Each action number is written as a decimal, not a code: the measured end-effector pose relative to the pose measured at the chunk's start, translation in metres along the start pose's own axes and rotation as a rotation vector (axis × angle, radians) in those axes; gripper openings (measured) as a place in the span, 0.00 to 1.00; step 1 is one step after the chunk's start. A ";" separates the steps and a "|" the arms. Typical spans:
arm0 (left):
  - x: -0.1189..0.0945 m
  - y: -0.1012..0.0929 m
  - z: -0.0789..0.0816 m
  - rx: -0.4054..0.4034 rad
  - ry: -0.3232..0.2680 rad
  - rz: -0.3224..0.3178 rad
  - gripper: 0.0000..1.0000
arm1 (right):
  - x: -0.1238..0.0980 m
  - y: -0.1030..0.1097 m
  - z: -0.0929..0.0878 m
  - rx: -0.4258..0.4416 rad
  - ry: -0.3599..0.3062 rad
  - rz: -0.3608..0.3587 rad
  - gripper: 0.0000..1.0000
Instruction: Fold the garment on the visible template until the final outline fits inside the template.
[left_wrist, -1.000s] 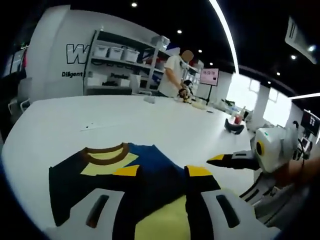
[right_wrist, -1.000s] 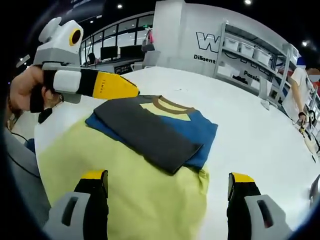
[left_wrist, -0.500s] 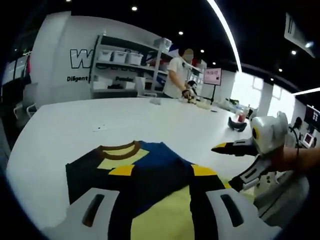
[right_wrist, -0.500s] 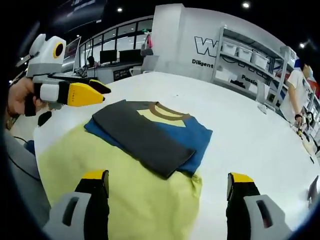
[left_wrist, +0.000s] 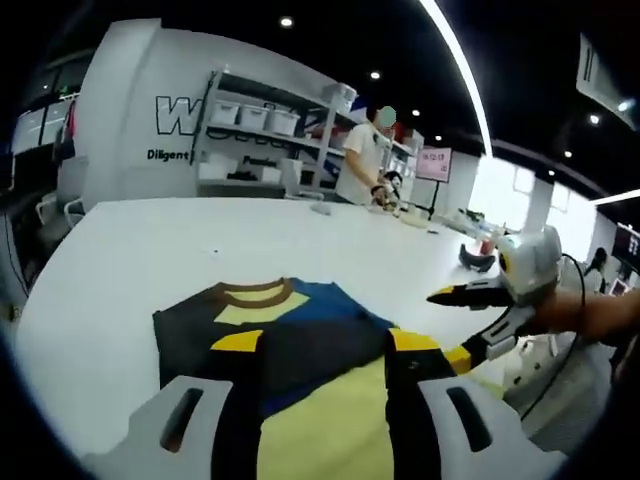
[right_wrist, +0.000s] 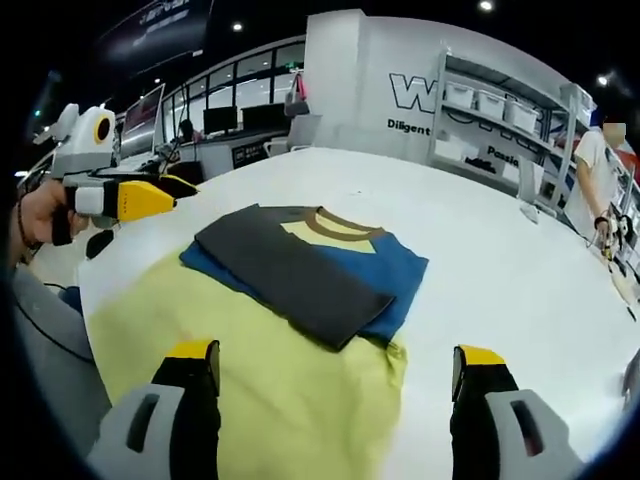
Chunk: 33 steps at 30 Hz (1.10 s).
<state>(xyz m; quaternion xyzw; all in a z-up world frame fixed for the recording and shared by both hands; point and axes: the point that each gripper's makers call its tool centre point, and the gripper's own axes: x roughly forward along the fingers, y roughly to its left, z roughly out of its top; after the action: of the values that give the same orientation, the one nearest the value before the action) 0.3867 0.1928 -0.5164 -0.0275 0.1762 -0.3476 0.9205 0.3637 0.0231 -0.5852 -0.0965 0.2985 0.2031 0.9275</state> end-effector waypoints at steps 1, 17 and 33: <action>-0.002 0.001 -0.001 -0.006 0.007 0.002 0.41 | 0.000 0.000 -0.001 -0.001 0.001 0.002 0.97; -0.056 0.027 -0.022 -0.039 0.020 0.090 0.40 | -0.011 0.015 -0.011 -0.031 0.006 0.118 0.92; -0.086 0.033 -0.043 0.046 0.123 0.098 0.38 | -0.034 0.024 -0.032 -0.079 0.037 0.202 0.87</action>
<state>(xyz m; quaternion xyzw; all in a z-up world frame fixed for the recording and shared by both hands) 0.3325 0.2767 -0.5359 0.0238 0.2255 -0.3073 0.9242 0.3119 0.0243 -0.5925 -0.1063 0.3156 0.3054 0.8921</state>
